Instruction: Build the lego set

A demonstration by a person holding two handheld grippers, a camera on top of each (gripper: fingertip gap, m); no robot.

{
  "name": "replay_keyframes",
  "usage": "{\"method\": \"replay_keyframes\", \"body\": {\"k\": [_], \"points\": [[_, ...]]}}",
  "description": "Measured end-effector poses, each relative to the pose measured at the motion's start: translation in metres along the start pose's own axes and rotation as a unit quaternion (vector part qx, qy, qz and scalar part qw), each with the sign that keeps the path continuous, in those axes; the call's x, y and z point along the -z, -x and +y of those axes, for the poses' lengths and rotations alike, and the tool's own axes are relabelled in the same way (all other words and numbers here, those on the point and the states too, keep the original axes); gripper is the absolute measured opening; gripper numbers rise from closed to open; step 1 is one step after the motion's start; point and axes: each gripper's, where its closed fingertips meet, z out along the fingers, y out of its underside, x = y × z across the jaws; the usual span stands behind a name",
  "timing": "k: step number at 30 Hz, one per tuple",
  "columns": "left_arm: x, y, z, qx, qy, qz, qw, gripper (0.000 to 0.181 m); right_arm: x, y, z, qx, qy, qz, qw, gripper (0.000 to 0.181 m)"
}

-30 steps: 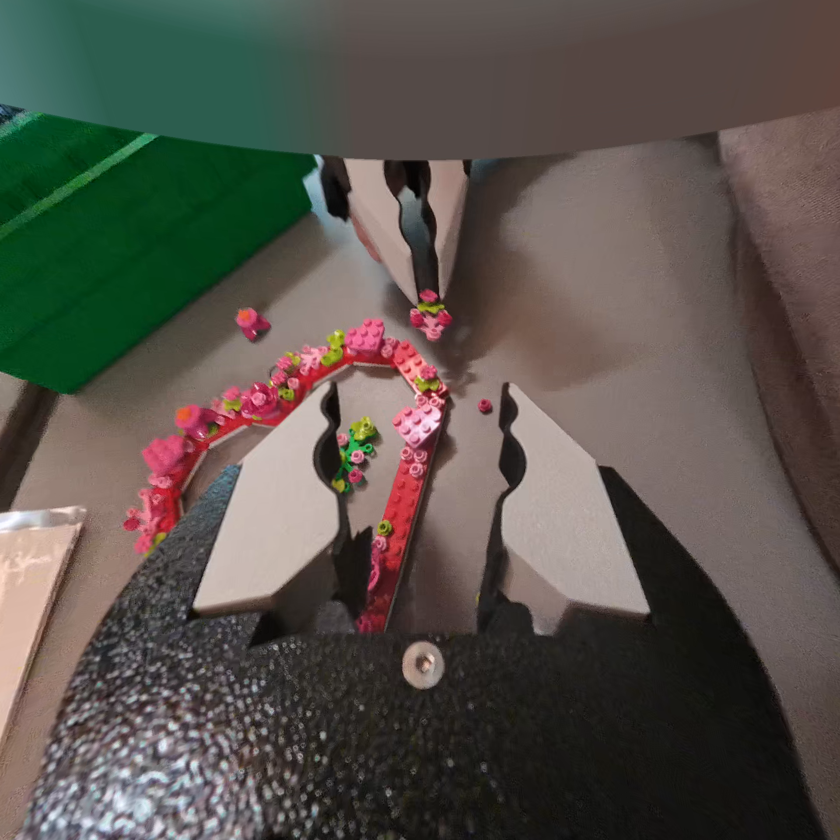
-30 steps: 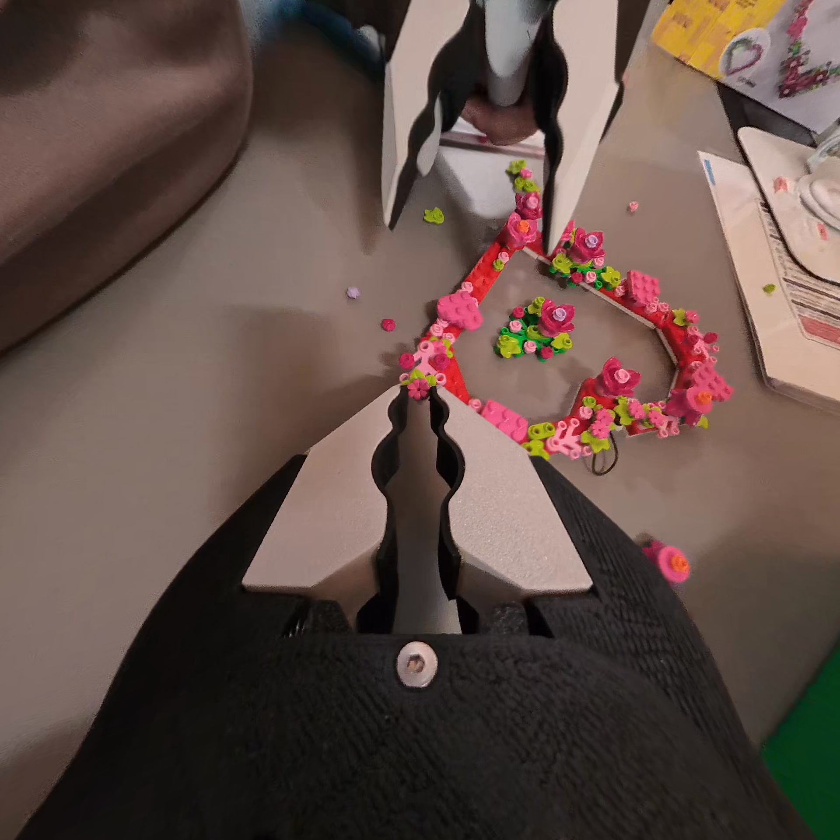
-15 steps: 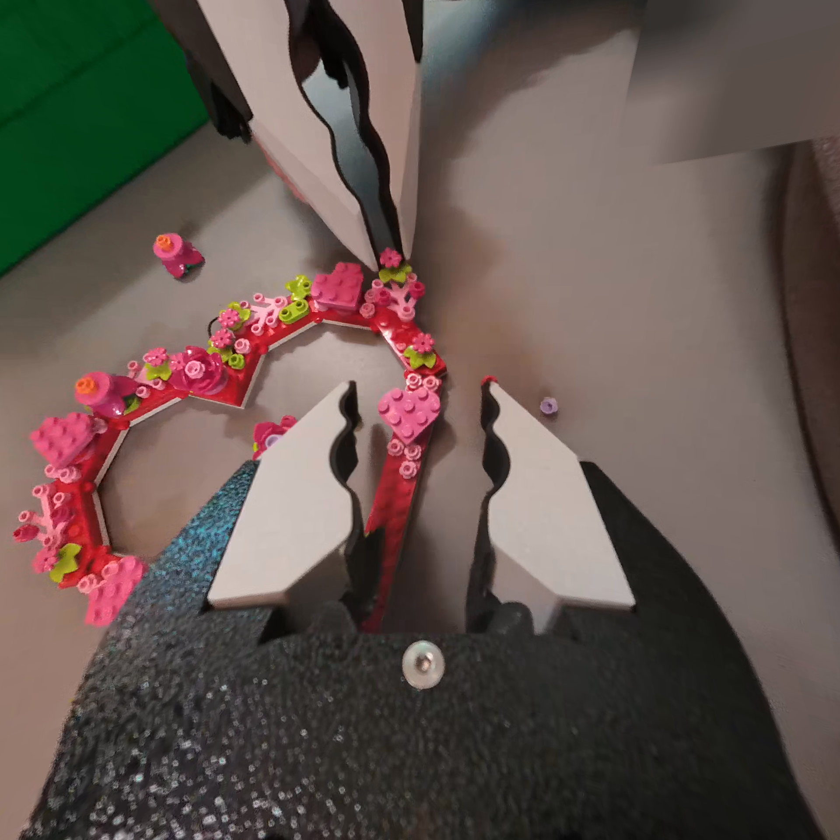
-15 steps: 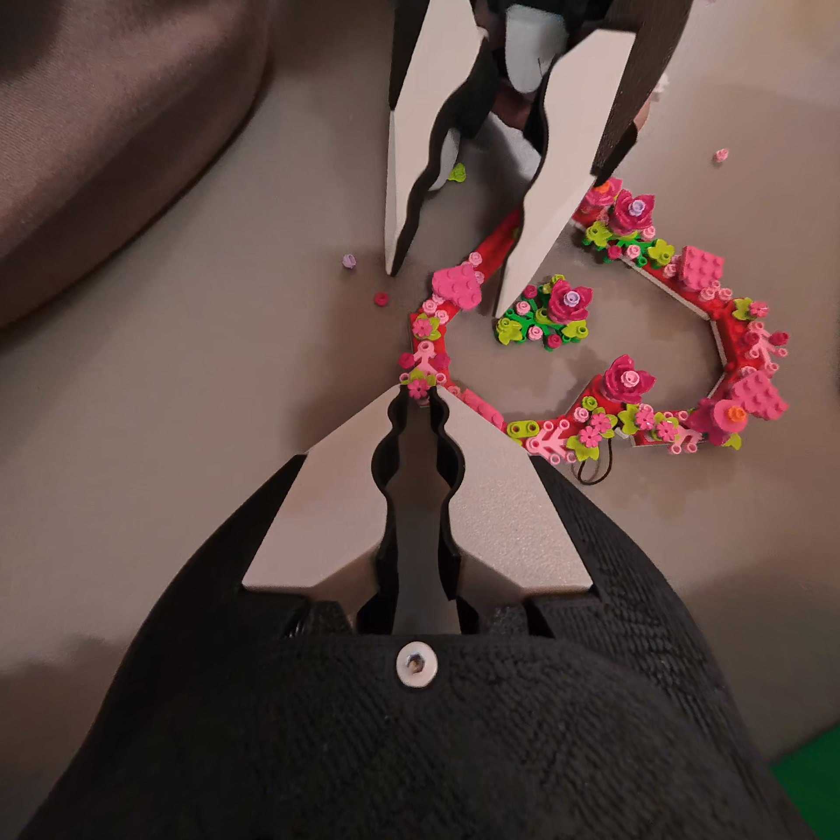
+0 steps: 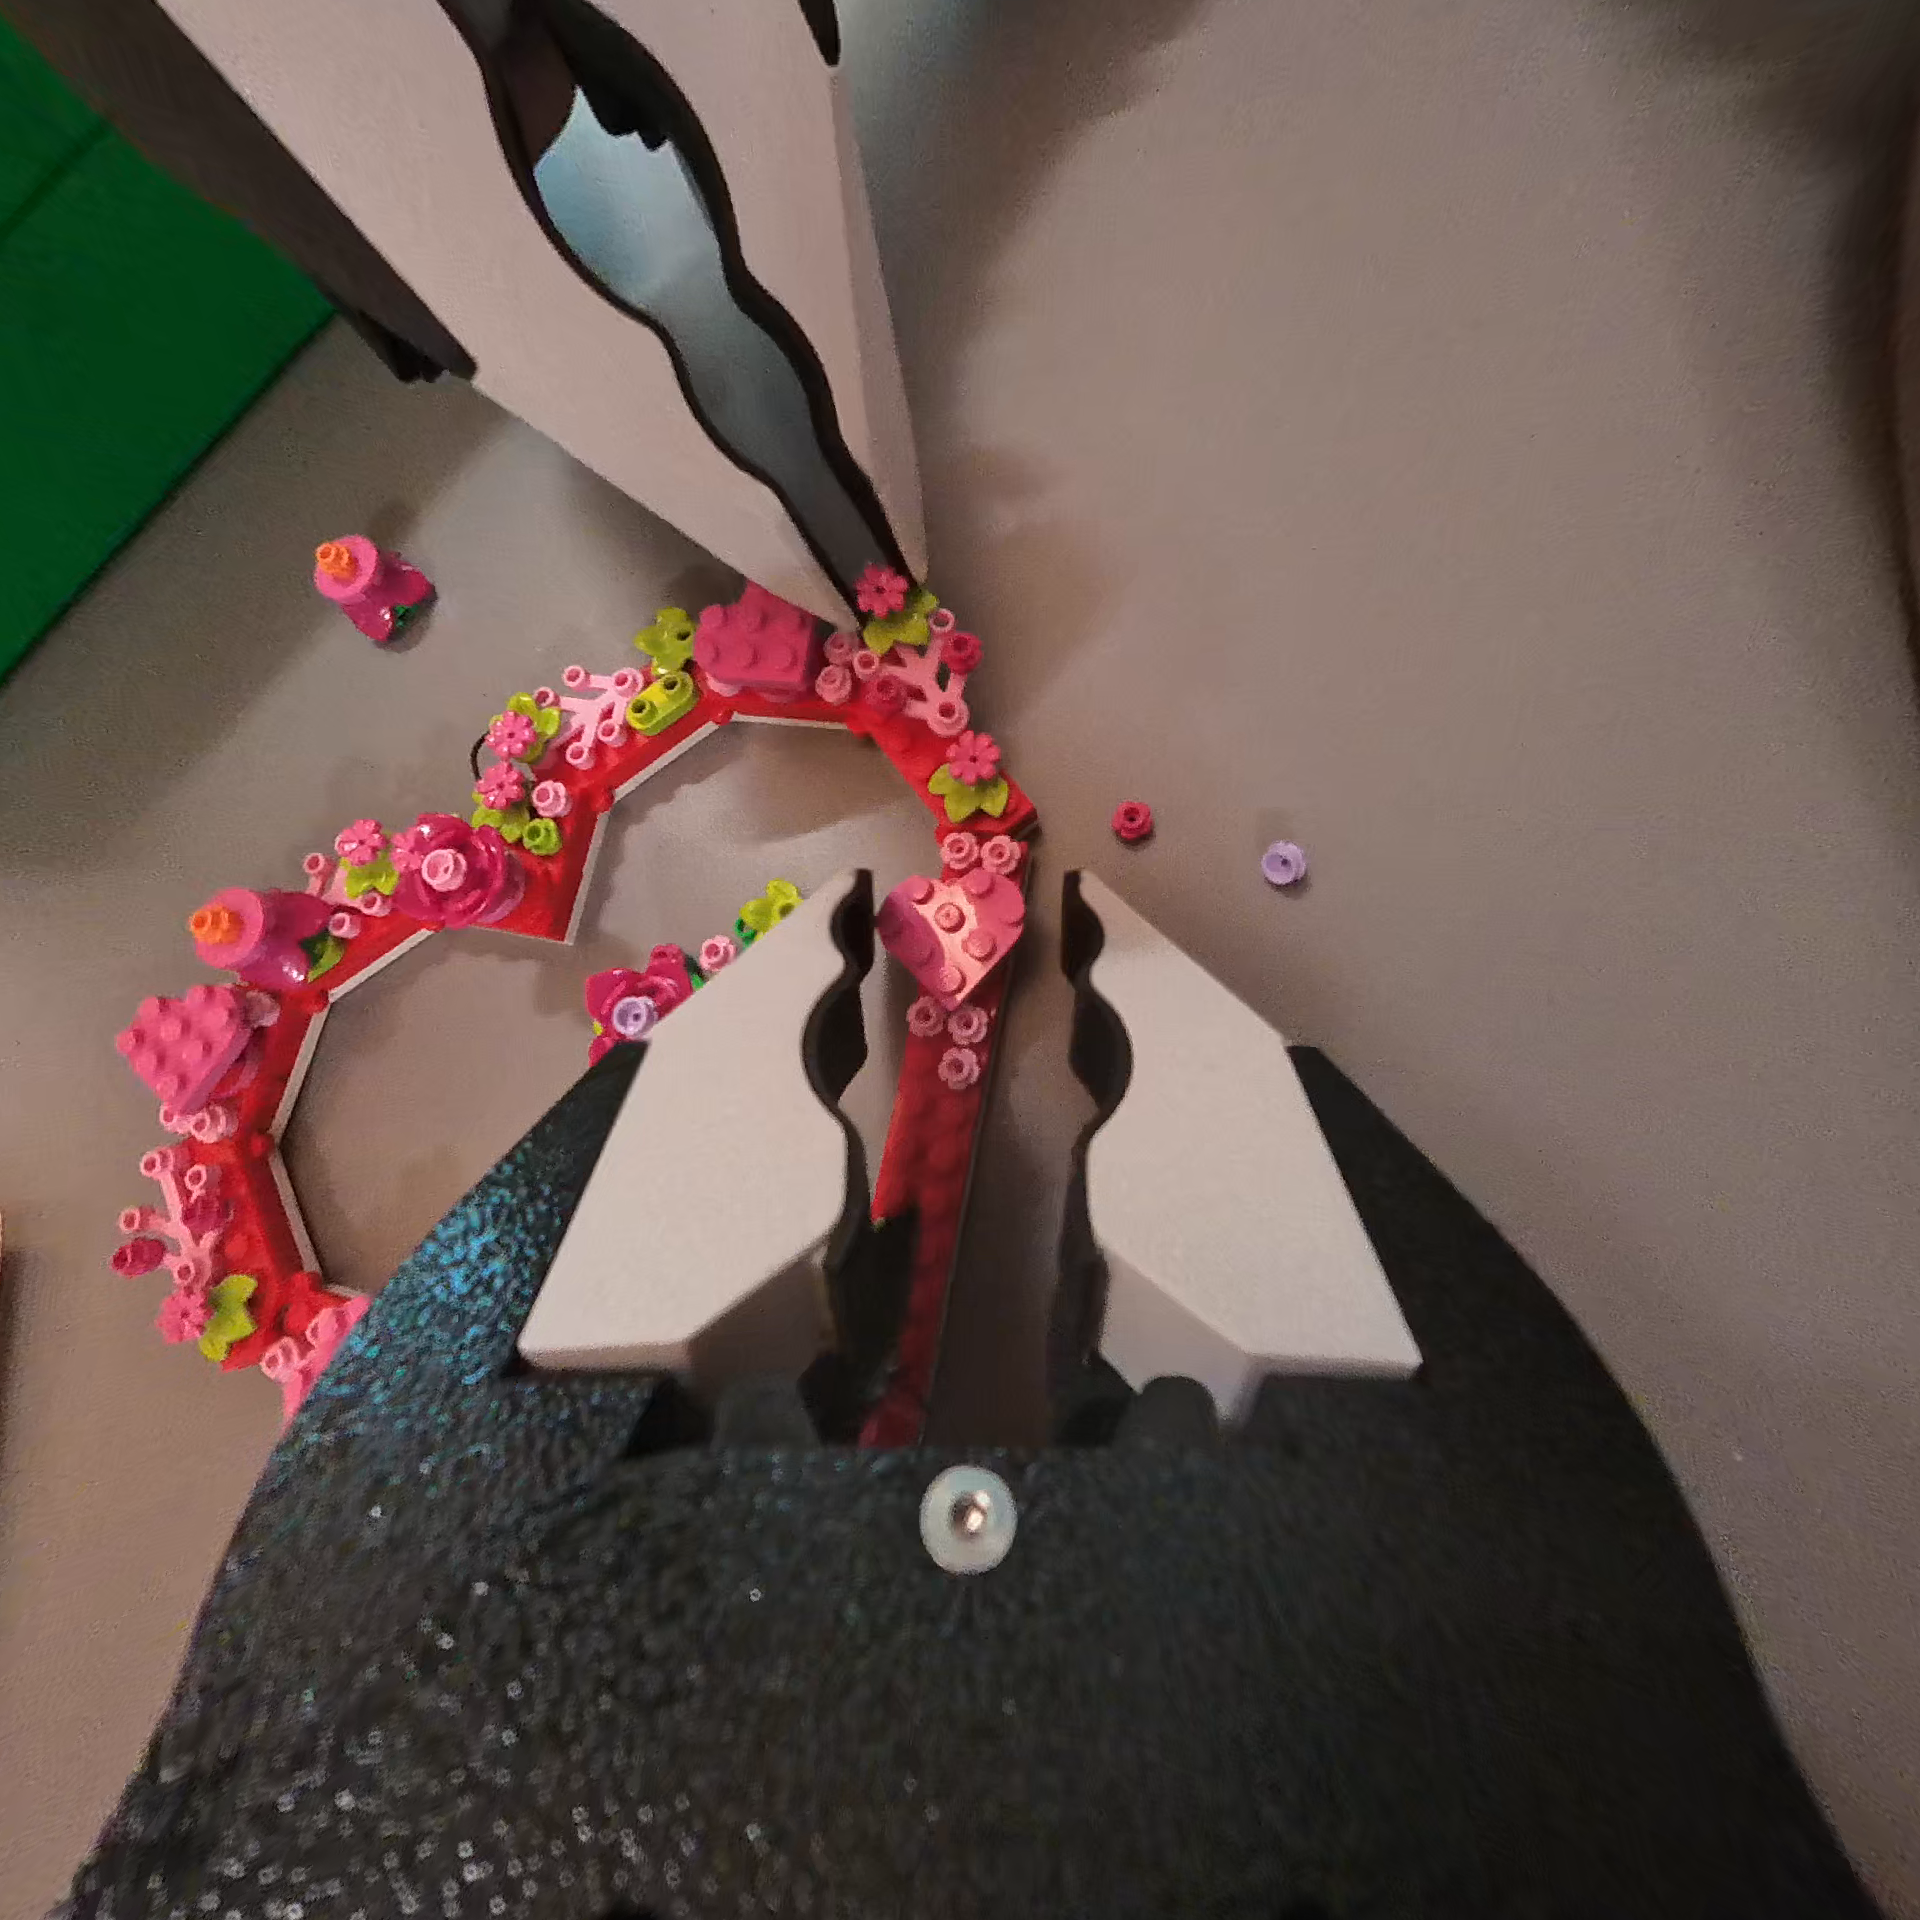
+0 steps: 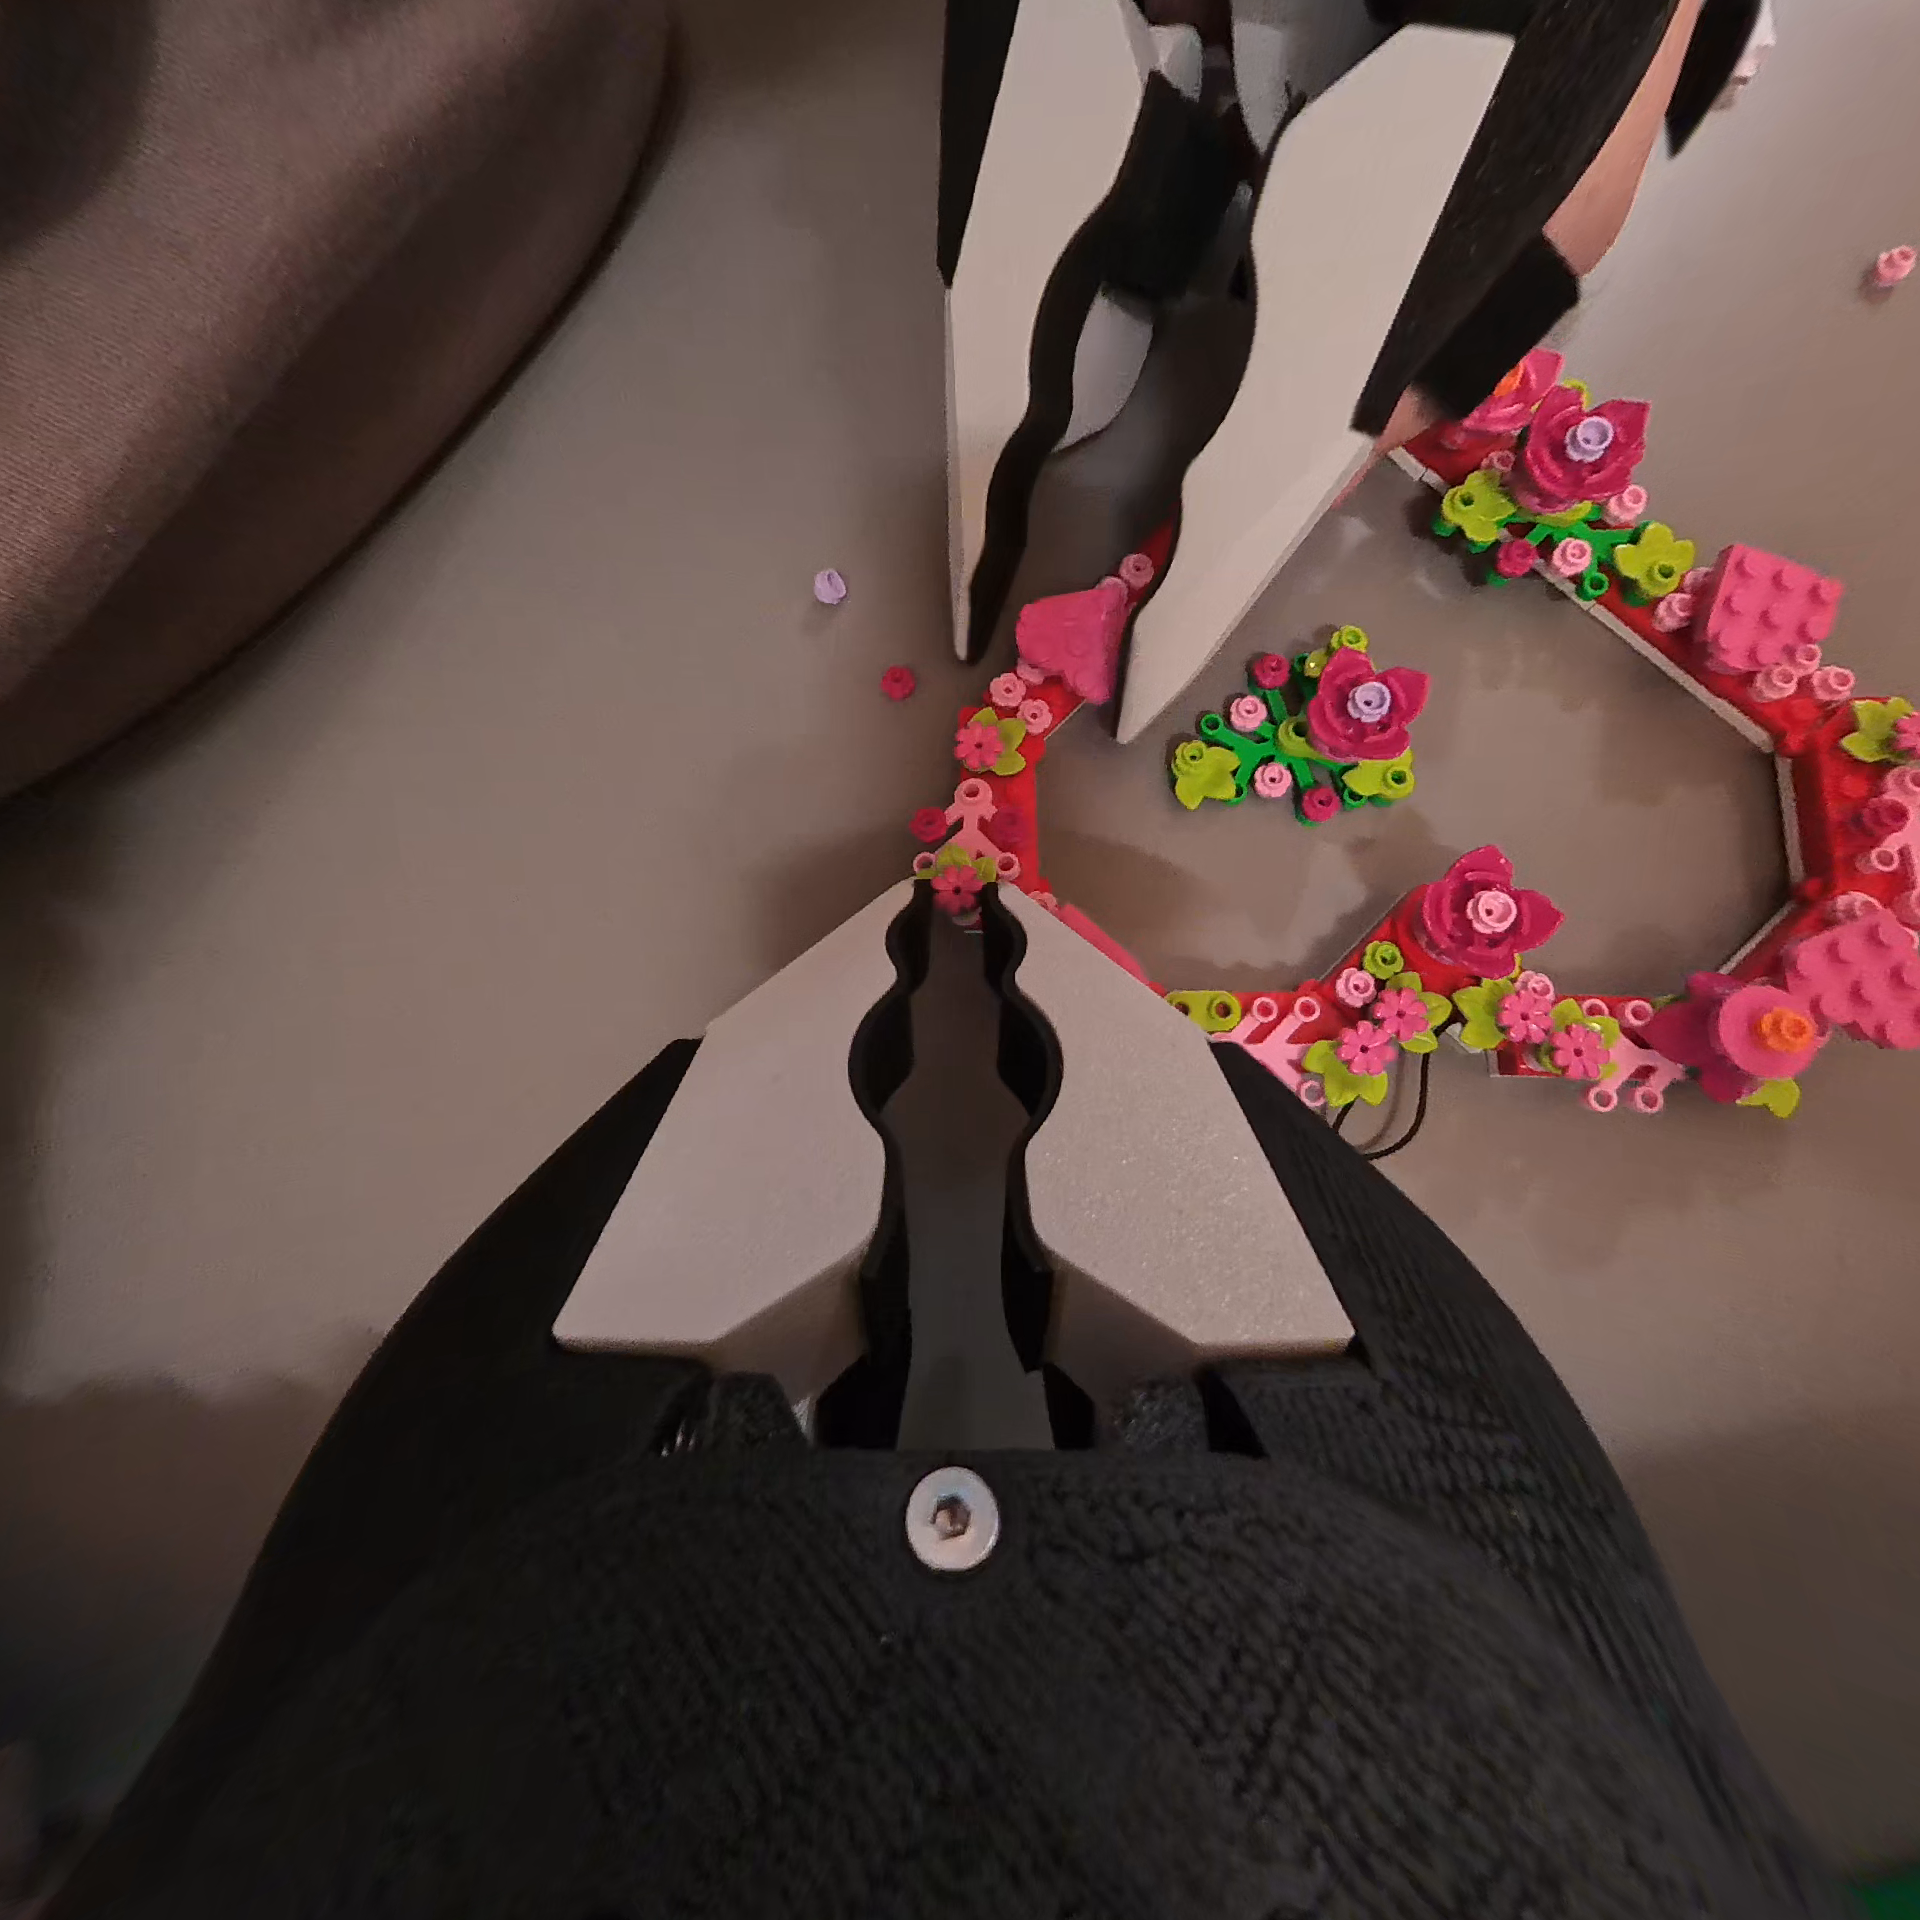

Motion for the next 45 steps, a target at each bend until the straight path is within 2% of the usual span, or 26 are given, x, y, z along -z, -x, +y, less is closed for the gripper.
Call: {"method": "replay_keyframes", "body": {"k": [4,45], "points": [[-0.0002,0.0021,0.0014,-0.013,0.006,-0.006,1.0,0.027,-0.0017,-0.0014,-0.001,0.003,0.005,-0.008,1.0,0.008],[-0.0003,0.0014,0.0017,-0.026,0.008,-0.003,1.0,0.027,-0.0057,-0.0031,0.003,0.02,0.062,-0.048,0.997,0.008]]}}
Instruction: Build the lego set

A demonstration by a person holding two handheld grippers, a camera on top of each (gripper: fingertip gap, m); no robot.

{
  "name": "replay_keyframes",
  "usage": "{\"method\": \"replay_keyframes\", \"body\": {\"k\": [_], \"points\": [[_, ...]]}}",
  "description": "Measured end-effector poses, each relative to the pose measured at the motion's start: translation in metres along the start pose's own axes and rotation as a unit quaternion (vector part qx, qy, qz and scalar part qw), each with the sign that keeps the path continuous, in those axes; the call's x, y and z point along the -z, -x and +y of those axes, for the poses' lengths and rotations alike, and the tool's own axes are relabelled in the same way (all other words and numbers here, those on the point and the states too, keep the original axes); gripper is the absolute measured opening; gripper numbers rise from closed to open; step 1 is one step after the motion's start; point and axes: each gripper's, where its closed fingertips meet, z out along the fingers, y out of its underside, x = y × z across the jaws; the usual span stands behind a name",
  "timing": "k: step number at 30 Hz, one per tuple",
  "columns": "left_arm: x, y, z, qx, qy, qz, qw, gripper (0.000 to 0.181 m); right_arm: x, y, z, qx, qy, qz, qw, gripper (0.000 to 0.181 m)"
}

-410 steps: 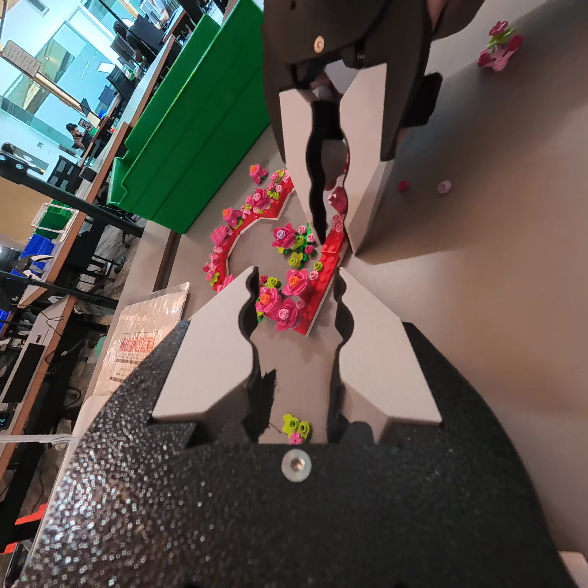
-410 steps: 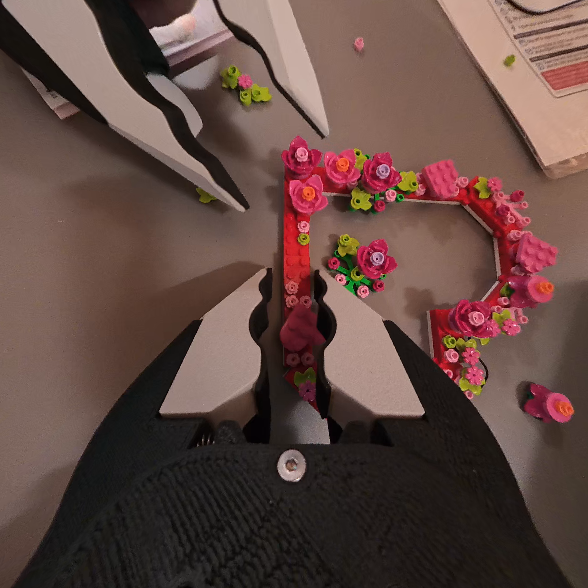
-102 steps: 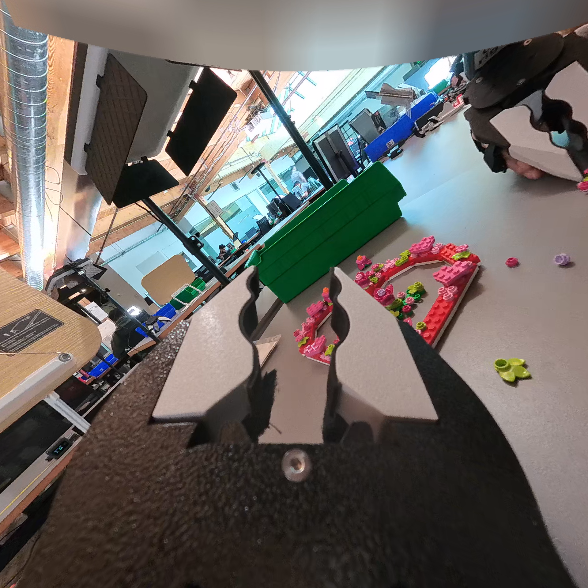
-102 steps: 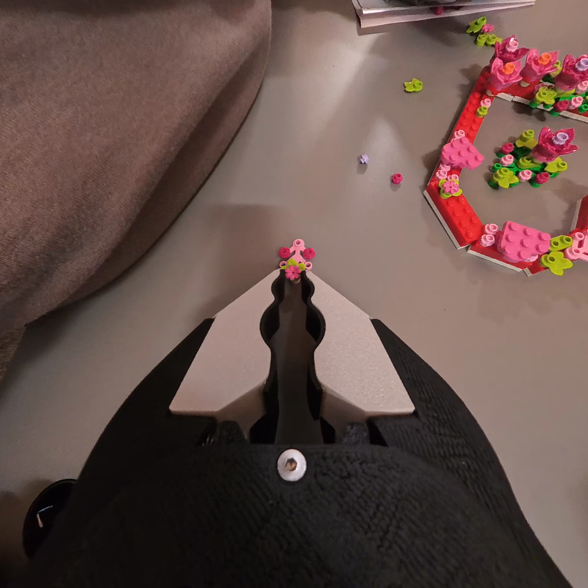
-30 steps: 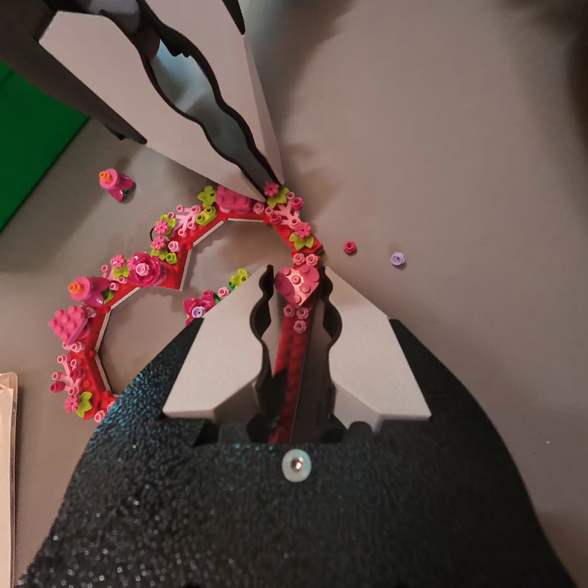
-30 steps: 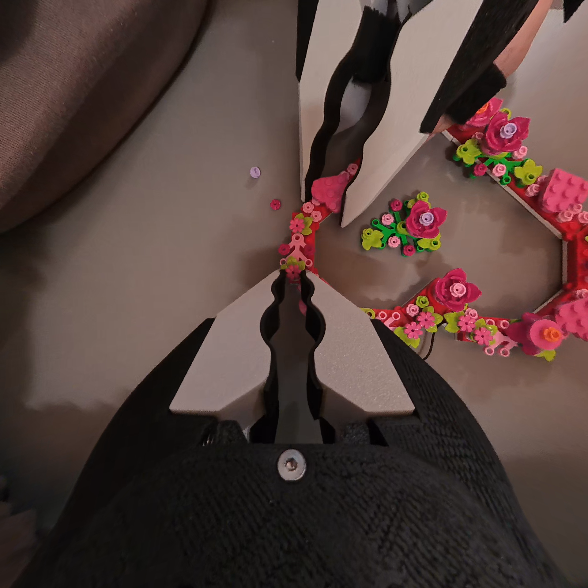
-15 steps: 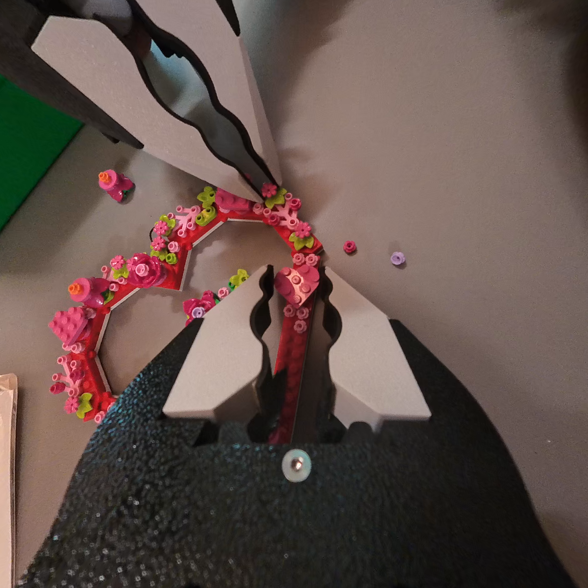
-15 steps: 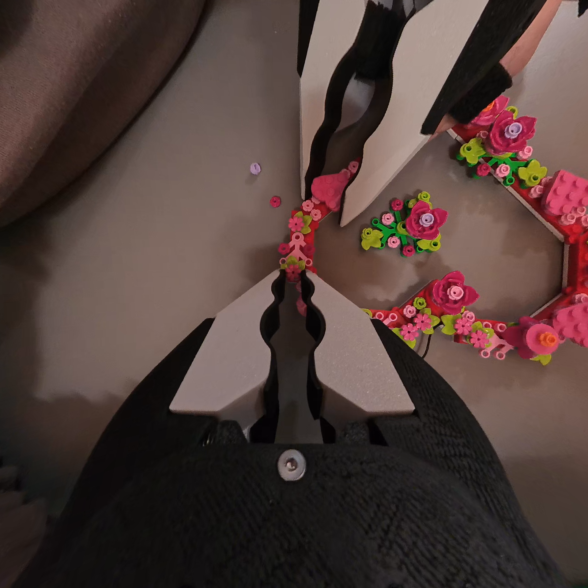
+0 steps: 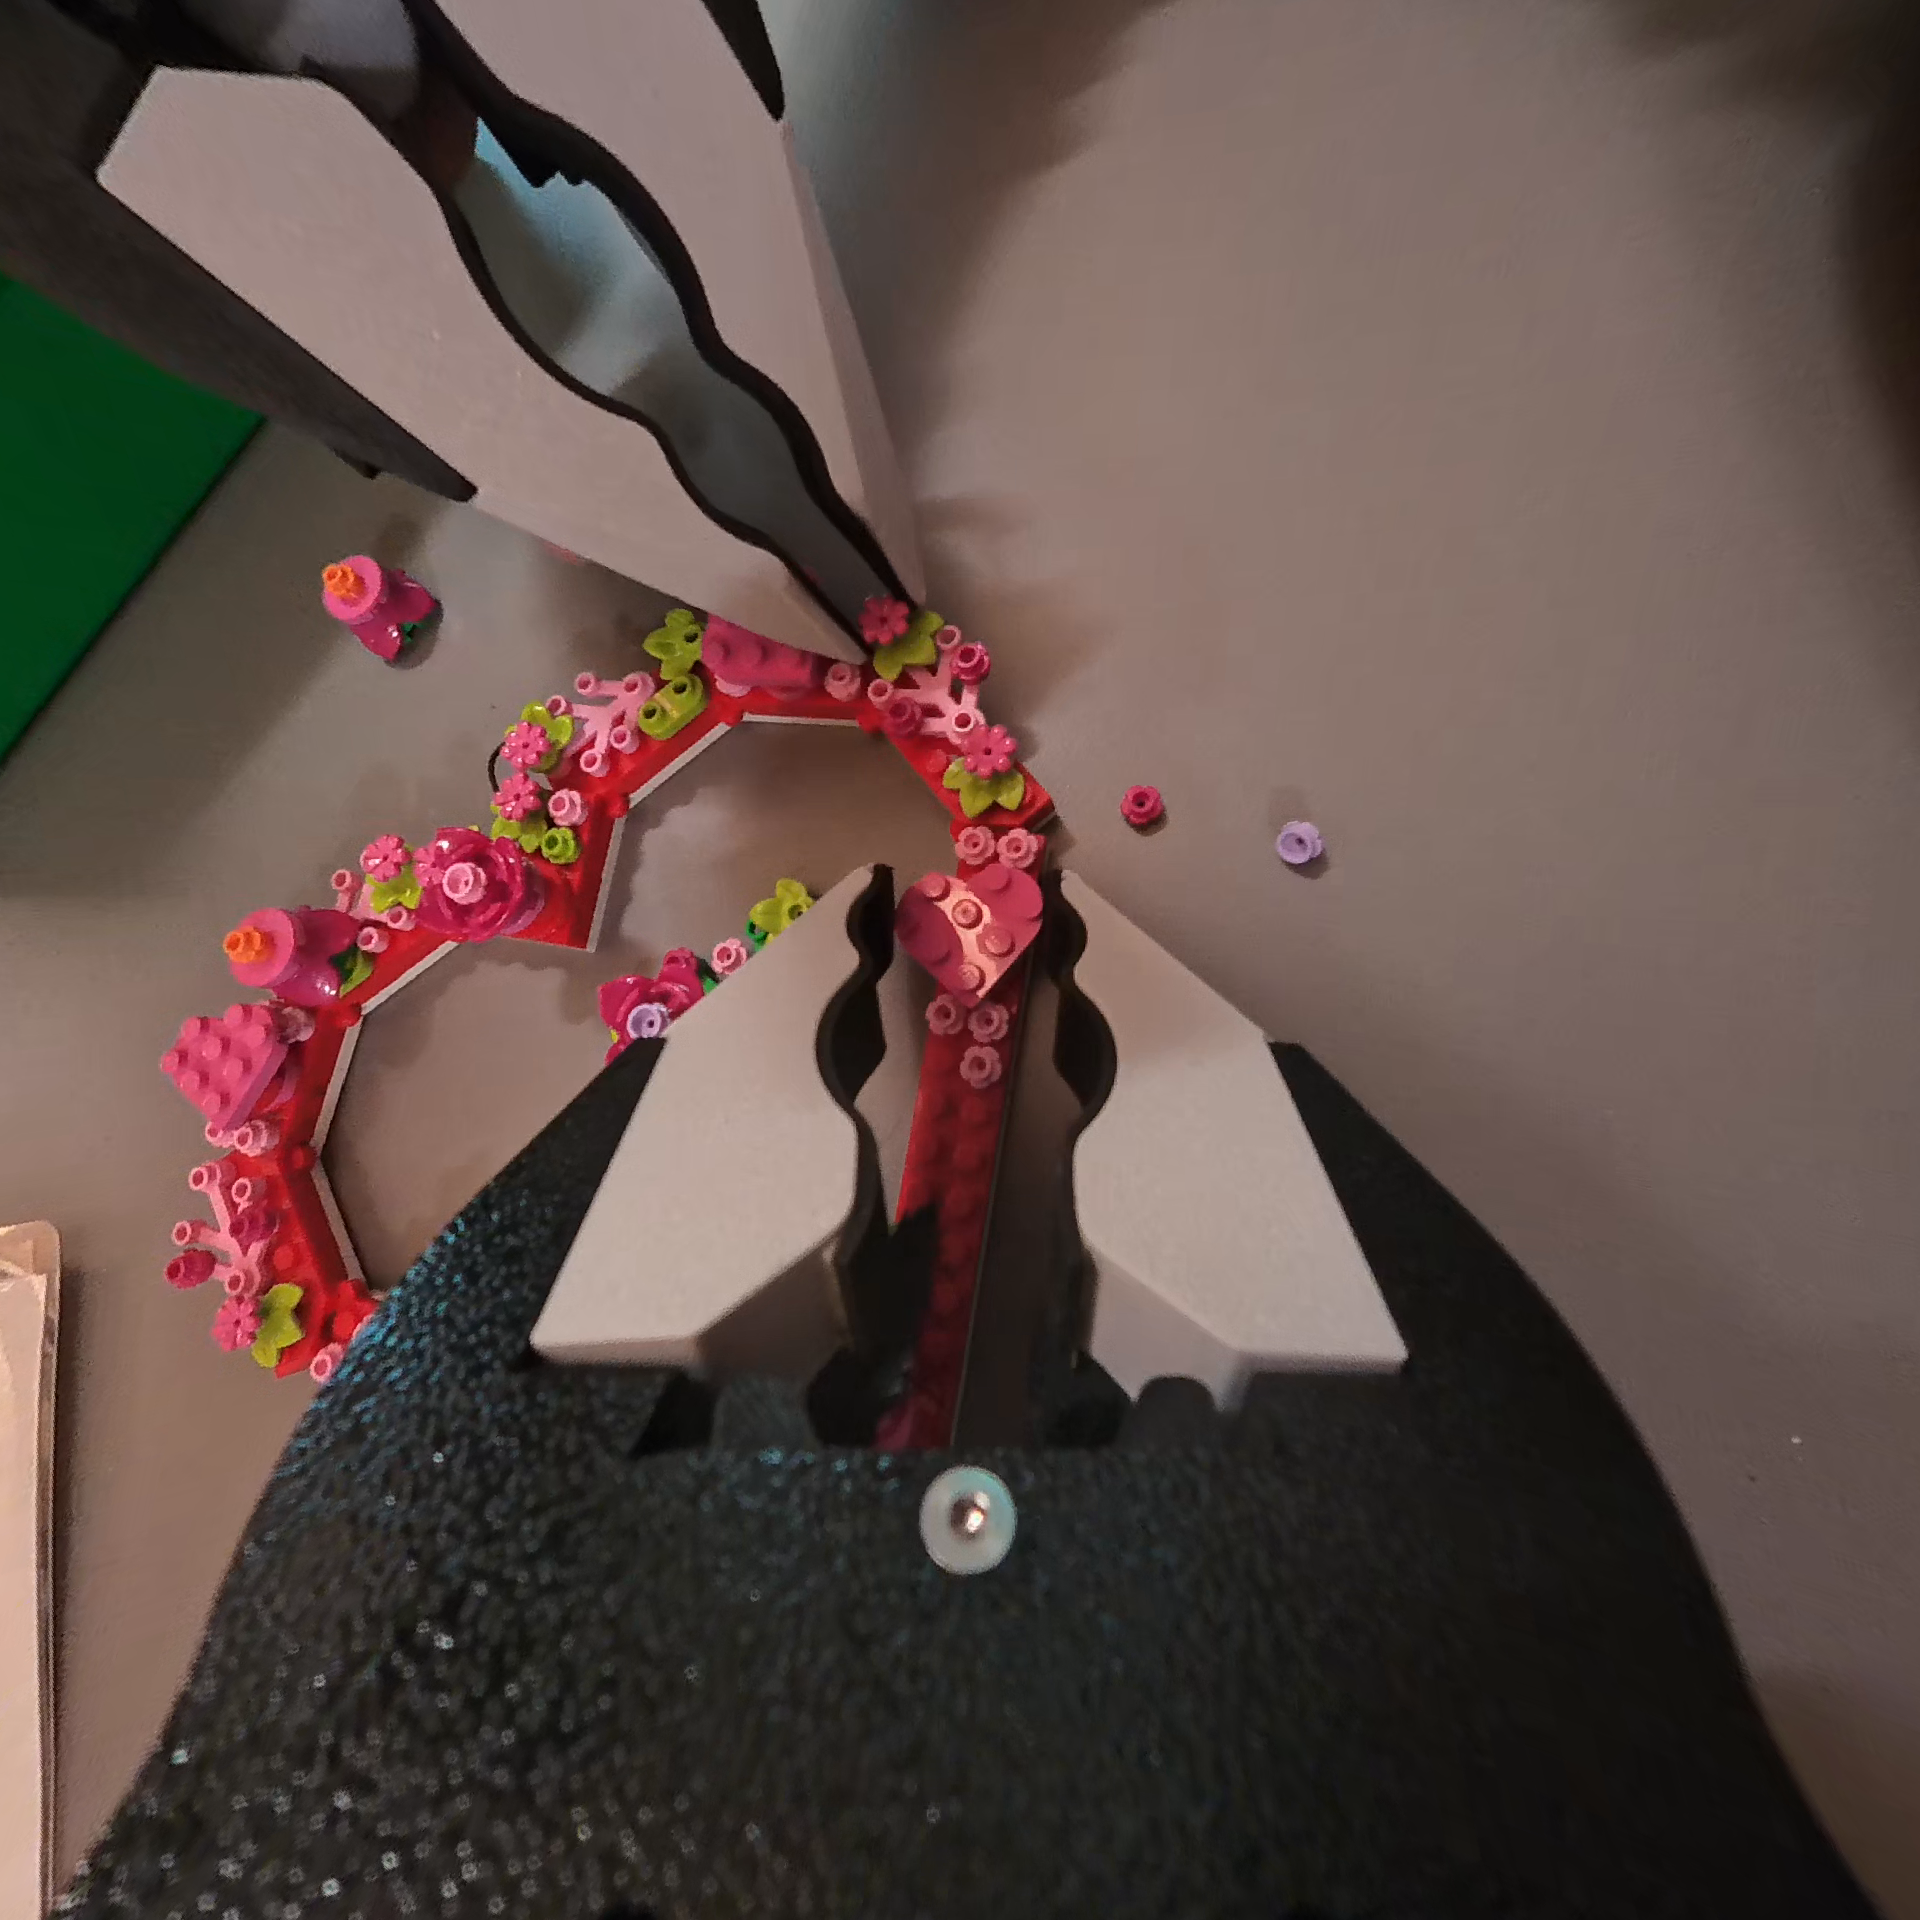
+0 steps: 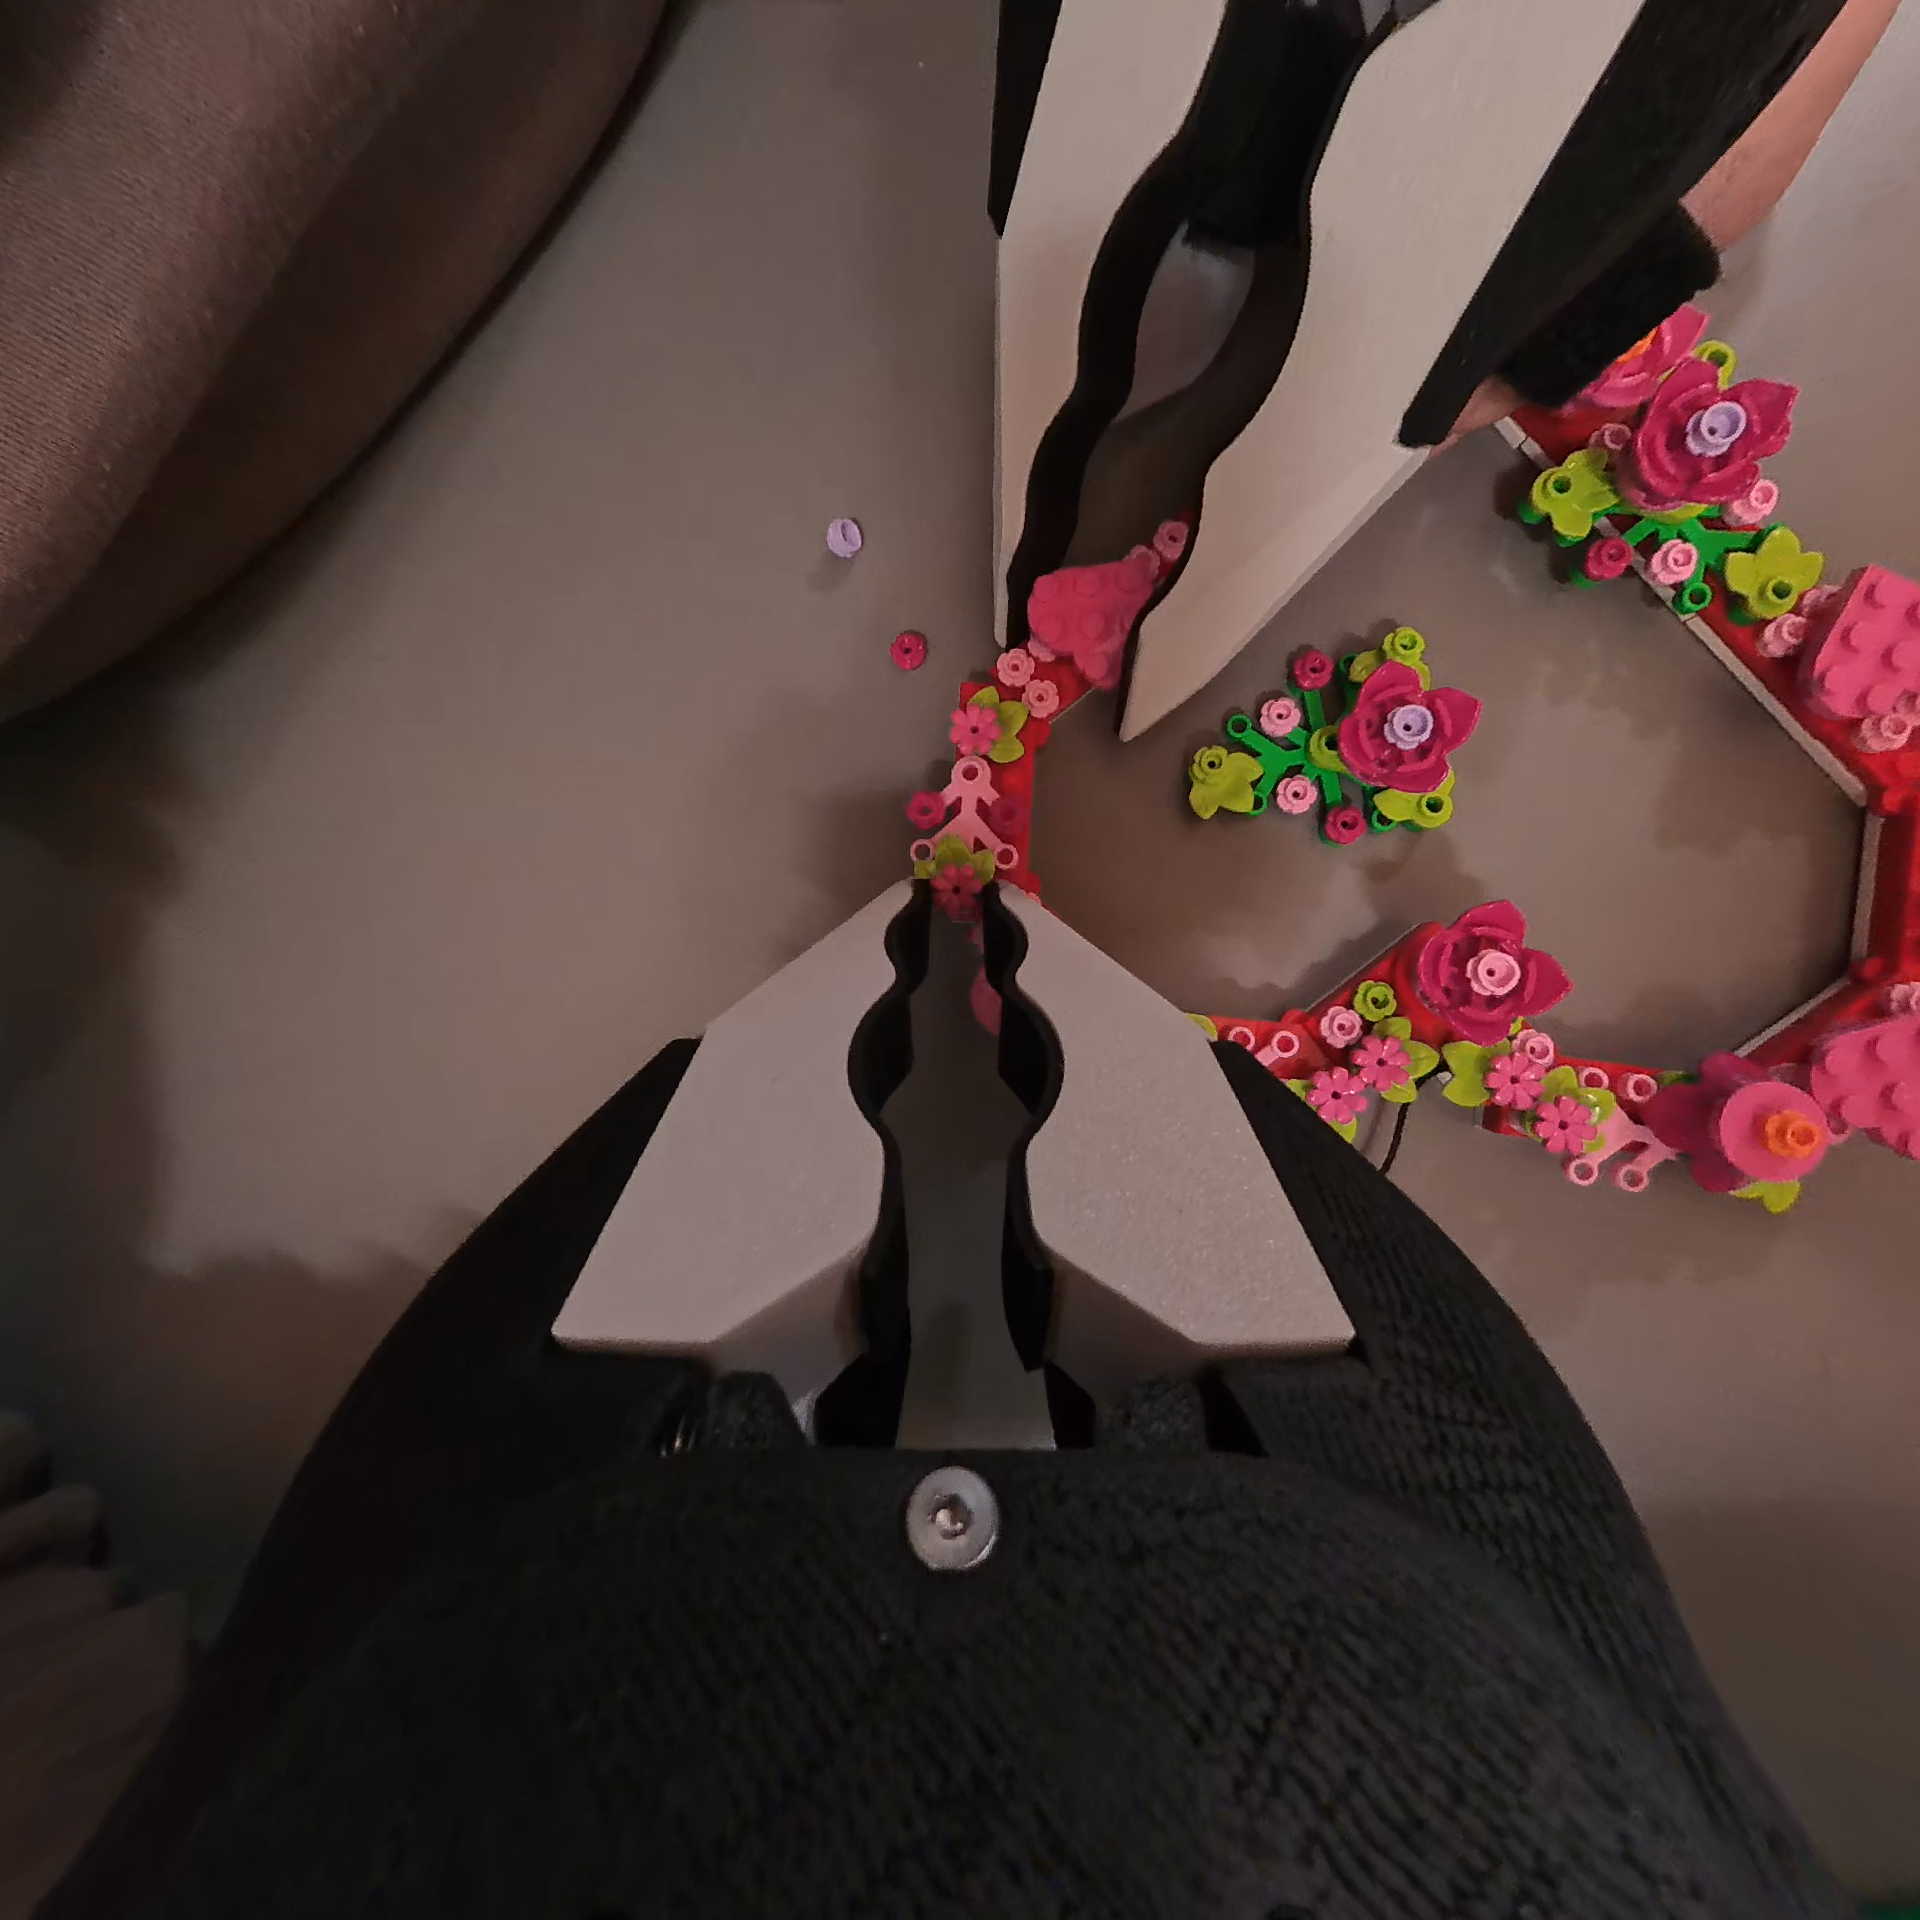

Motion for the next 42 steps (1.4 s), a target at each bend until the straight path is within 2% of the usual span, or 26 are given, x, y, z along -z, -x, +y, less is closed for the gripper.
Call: {"method": "replay_keyframes", "body": {"k": [31,34,39,42], "points": [[0.0,0.0,0.0,0.001,0.0,0.001,1.0,0.027,0.002,-0.002,0.001,0.016,0.01,0.043,0.999,0.014],[0.0,0.0,0.0,0.0,0.001,0.001,1.0,0.027,0.005,-0.002,0.001,0.016,0.008,0.057,0.998,0.018],[0.0,0.0,-0.001,-0.005,-0.002,-0.002,1.0,0.027,0.011,0.002,-0.009,0.019,-0.029,0.102,0.994,0.041],[-0.001,0.0,-0.001,-0.006,-0.007,-0.004,1.0,0.027,0.007,0.005,-0.016,0.046,-0.047,0.148,0.987,0.043]]}}
